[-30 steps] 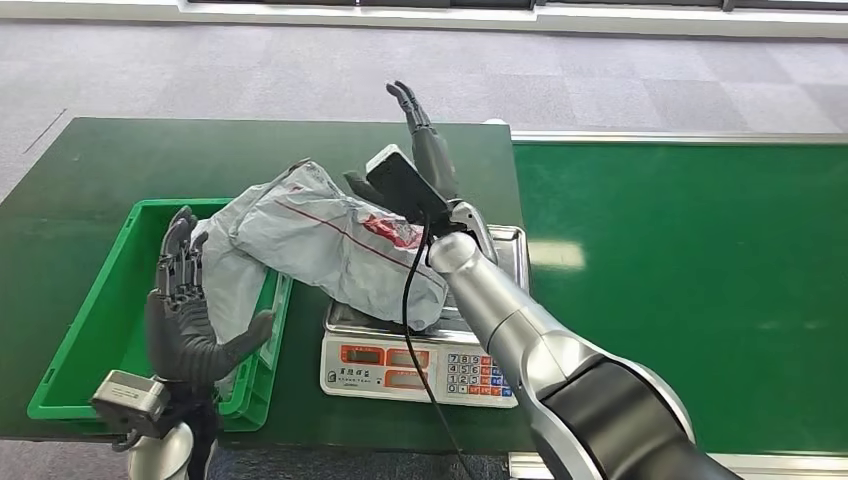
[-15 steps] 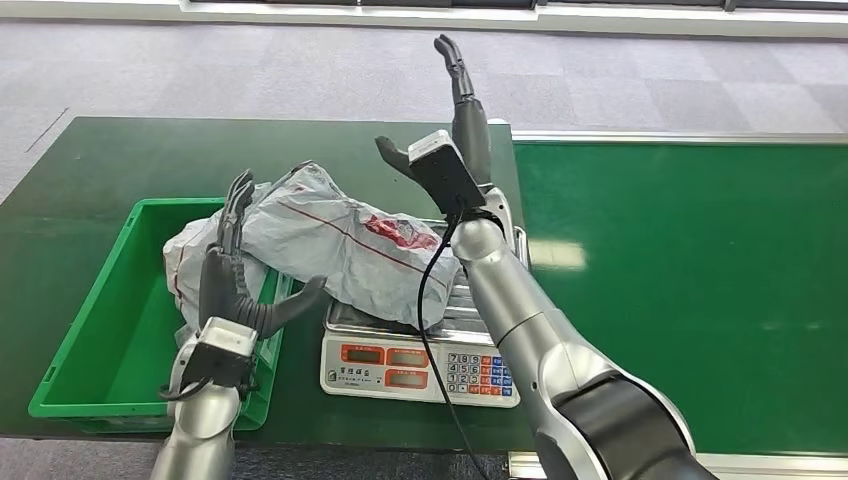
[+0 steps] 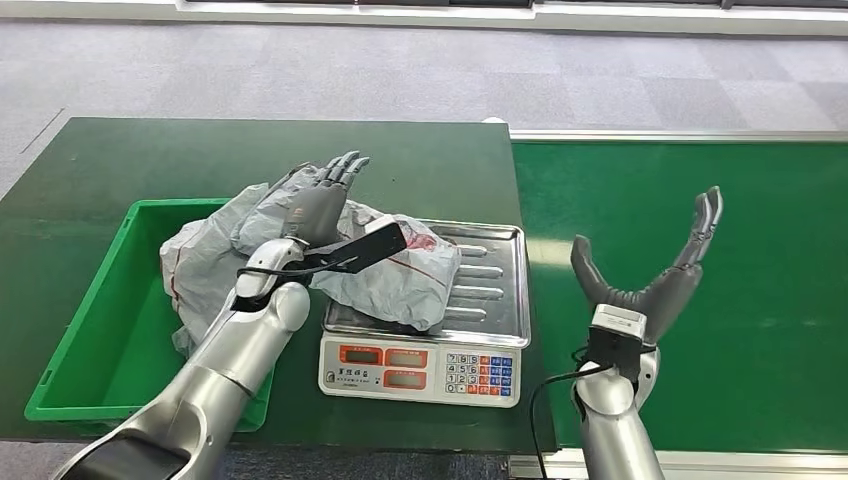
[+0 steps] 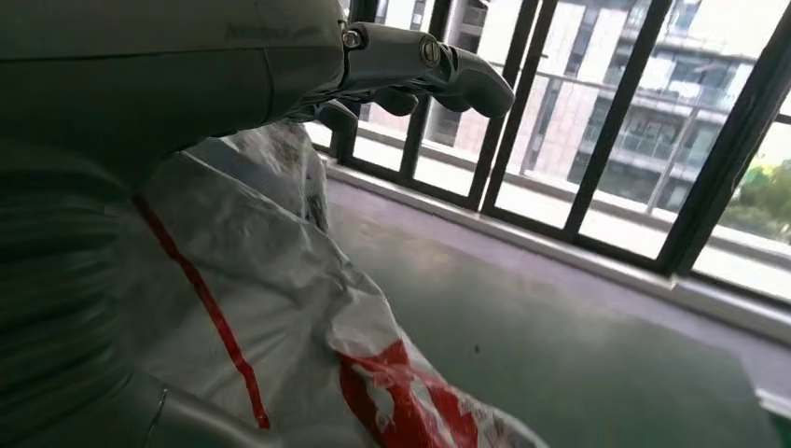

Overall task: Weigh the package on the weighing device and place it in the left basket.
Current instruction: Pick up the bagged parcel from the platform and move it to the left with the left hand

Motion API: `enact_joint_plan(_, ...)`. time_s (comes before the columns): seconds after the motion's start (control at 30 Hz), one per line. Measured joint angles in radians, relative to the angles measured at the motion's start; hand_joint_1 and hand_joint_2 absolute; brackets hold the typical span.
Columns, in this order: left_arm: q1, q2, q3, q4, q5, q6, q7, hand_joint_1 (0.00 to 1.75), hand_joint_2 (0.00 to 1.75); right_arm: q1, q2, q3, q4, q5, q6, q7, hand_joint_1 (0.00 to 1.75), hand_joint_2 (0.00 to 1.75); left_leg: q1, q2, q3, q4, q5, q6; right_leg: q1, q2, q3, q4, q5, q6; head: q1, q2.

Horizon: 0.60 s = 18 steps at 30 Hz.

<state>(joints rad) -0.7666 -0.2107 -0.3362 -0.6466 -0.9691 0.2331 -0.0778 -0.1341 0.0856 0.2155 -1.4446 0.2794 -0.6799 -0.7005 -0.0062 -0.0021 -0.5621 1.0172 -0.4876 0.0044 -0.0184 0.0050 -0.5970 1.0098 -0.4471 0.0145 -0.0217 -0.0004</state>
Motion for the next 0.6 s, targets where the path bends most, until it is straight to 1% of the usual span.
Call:
enact_joint_plan(0.03, -0.029, -0.007, -0.02, 0.046, -0.027, -0.025, 0.029, 0.07, 1.75, 0.018, -0.003, -0.006, -0.015, 0.002, 0.003, 0.0, 0.0, 1.75, 0.0, 0.0, 0.0, 0.0, 0.0, 0.0, 0.0, 0.0, 0.0, 0.0, 0.0, 0.0, 0.0, 0.0)
enact_joint_plan(0.13, -0.093, -0.031, -0.074, 0.155, -0.087, -0.126, 0.098, 1.09, 1.75, 0.053, -0.007, -0.021, -0.055, 0.037, 0.006, 0.0, 0.0, 1.75, 0.0, 0.001, 0.0, 0.0, 0.0, 0.0, 0.0, 0.0, 0.0, 0.0, 0.0, 0.0, 0.0, 0.0)
enact_joint_plan(0.17, -0.106, -0.038, -0.088, 0.18, -0.099, -0.156, 0.11, 1.36, 1.75, 0.06, -0.007, -0.025, -0.066, 0.047, 0.006, 0.0, 0.0, 1.75, 0.0, 0.001, 0.0, -0.001, 0.0, 0.0, 0.0, 0.0, 0.0, 0.0, 0.0, 0.0, 0.0, 0.0)
enact_joint_plan(0.23, -0.12, -0.049, -0.109, 0.219, -0.115, -0.198, 0.123, 1.54, 1.75, 0.068, -0.007, -0.034, -0.082, 0.057, 0.006, 0.0, 0.0, 1.75, 0.0, 0.001, 0.0, -0.001, 0.0, 0.0, 0.0, 0.0, 0.0, 0.0, 0.0, 0.0, 0.0, 0.0)
enact_joint_plan(0.3, -0.127, -0.057, -0.122, 0.245, -0.122, -0.22, 0.128, 1.74, 1.75, 0.072, -0.007, -0.042, -0.094, 0.059, 0.006, 0.001, 0.0, 1.75, 0.0, 0.001, 0.0, -0.001, 0.001, -0.001, 0.0, 0.0, 0.0, 0.0, 0.0, 0.0, 0.0, 0.0)
enact_joint_plan(0.6, -0.143, -0.066, -0.137, 0.293, -0.1, -0.26, 0.124, 1.75, 1.75, 0.088, -0.007, -0.068, -0.118, 0.055, 0.023, 0.0, 0.0, 1.75, 0.0, 0.0, 0.0, -0.001, 0.001, -0.001, 0.0, 0.0, 0.001, 0.0, 0.0, 0.0, 0.0, 0.0)
